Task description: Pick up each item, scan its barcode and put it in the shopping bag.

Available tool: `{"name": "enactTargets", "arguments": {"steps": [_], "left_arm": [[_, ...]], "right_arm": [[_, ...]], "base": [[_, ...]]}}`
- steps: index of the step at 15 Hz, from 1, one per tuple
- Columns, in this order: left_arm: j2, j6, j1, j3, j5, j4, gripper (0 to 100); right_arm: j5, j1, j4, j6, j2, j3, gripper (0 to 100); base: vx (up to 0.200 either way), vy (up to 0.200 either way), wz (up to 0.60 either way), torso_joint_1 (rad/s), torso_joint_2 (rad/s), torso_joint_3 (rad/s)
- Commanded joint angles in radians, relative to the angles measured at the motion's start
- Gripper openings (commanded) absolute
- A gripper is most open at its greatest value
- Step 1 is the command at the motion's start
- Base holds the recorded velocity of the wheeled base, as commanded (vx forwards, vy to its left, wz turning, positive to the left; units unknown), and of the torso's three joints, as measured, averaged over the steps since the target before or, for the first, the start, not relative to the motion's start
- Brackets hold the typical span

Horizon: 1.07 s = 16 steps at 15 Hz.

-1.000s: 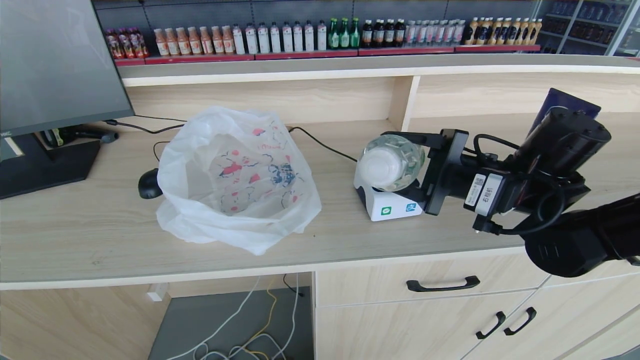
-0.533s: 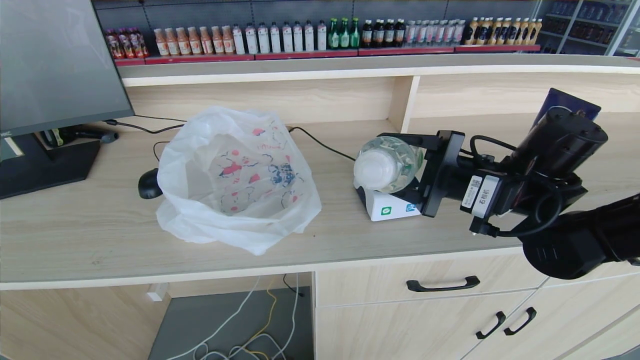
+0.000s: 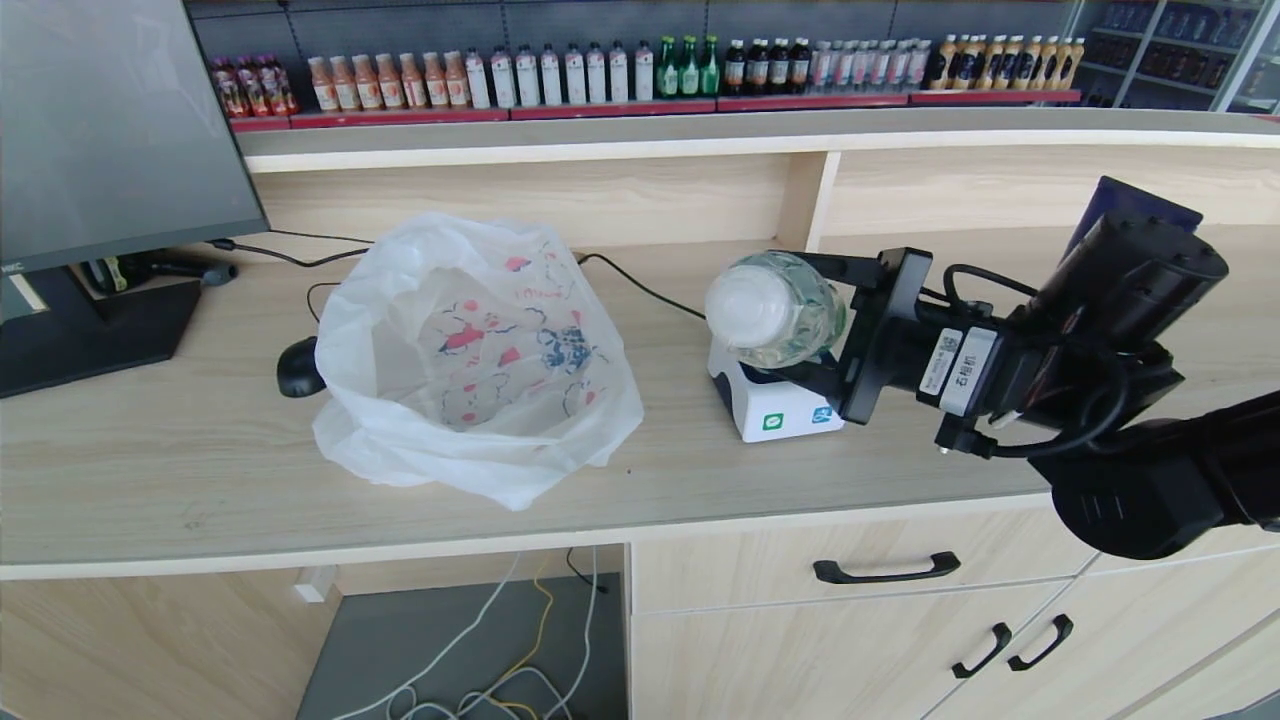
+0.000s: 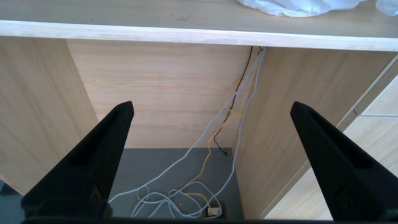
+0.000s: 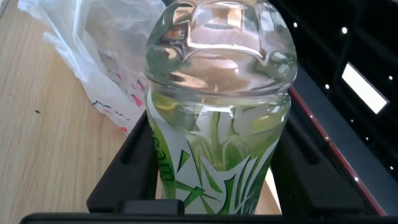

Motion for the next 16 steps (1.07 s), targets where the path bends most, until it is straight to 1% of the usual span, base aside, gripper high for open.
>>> {"name": "enactTargets", "arguments": {"steps": [1, 4, 8, 9, 10, 13, 15, 16], "left_arm": [[0.0, 0.0, 0.0, 0.0, 0.0, 0.0, 100], [0.0, 0.0, 0.0, 0.0, 0.0, 0.0, 100], [0.0, 0.0, 0.0, 0.0, 0.0, 0.0, 100], [0.0, 0.0, 0.0, 0.0, 0.0, 0.0, 100], [0.0, 0.0, -0.001, 0.0, 0.0, 0.0, 100], [0.0, 0.002, 0.0, 0.0, 0.0, 0.0, 100], [0.0, 0.0, 0.0, 0.0, 0.0, 0.0, 100], [0.0, 0.0, -0.001, 0.0, 0.0, 0.0, 100]], "right_arm": [[-0.026, 0.001, -0.005, 0.033, -0.019, -0.015, 0], [-0.092, 0.002, -0.008, 0.128, -0.047, -0.049, 0], [-0.123, 0.028, -0.01, 0.211, -0.068, -0.04, 0], [-0.146, 0.035, -0.011, 0.237, -0.081, -0.04, 0], [-0.171, 0.041, -0.014, 0.275, -0.093, -0.041, 0], [-0.192, 0.065, -0.028, 0.373, -0.108, -0.041, 0], [-0.246, 0.067, -0.115, 0.488, -0.102, -0.02, 0], [-0.3, 0.067, -0.155, 0.538, -0.098, 0.003, 0]], "base": [[0.0, 0.0, 0.0, 0.0, 0.0, 0.0], [0.0, 0.0, 0.0, 0.0, 0.0, 0.0], [0.0, 0.0, 0.0, 0.0, 0.0, 0.0], [0.0, 0.0, 0.0, 0.0, 0.0, 0.0], [0.0, 0.0, 0.0, 0.0, 0.0, 0.0], [0.0, 0.0, 0.0, 0.0, 0.0, 0.0], [0.0, 0.0, 0.0, 0.0, 0.0, 0.0], [0.0, 0.0, 0.0, 0.0, 0.0, 0.0]]}}
